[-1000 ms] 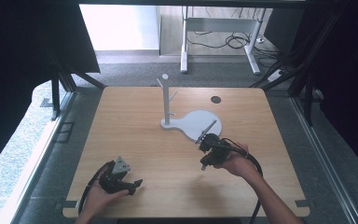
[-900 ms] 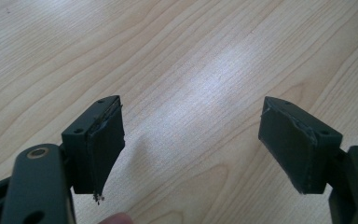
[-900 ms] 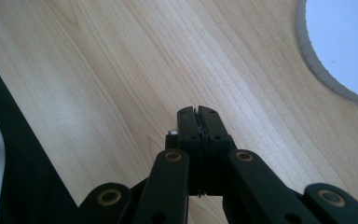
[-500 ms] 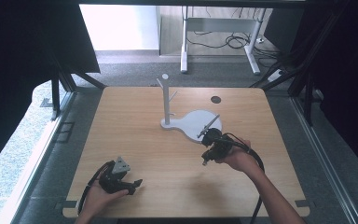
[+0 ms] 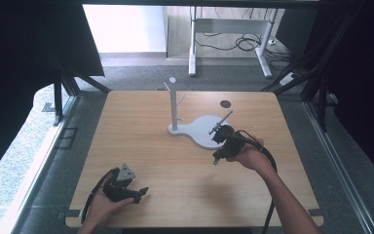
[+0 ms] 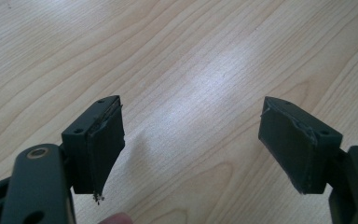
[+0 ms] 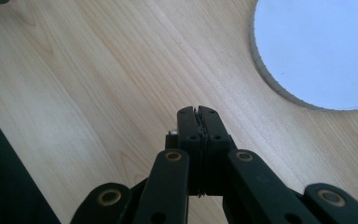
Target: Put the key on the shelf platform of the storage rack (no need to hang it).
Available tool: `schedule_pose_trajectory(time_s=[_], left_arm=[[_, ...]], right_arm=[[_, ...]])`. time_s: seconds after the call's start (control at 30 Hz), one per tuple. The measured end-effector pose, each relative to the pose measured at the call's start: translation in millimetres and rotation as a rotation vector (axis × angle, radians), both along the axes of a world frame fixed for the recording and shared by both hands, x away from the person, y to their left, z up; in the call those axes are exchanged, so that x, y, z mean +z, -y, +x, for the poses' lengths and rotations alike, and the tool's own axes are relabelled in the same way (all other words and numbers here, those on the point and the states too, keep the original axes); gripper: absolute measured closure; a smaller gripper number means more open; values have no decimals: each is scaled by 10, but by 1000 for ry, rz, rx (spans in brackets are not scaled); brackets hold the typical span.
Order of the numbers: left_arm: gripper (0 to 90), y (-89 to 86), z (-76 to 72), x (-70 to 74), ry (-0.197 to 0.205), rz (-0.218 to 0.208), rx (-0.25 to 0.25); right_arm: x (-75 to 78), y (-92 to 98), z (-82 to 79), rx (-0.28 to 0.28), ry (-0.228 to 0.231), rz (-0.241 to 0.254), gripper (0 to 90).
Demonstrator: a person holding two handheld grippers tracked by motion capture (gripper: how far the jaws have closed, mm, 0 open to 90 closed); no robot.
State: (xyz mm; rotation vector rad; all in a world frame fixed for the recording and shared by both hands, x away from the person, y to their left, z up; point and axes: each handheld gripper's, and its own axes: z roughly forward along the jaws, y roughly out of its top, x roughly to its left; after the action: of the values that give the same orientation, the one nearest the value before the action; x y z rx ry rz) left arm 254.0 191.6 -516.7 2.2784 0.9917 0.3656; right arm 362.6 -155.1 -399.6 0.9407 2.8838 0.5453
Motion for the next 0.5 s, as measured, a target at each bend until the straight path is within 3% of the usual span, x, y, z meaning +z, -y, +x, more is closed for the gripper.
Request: schedule_pose_trajectory(time_s=[0.5], left_arm=[[226,-11,-1,5,0,-10,4]], right_arm=[[36,-2,202,-30,2,9,898]])
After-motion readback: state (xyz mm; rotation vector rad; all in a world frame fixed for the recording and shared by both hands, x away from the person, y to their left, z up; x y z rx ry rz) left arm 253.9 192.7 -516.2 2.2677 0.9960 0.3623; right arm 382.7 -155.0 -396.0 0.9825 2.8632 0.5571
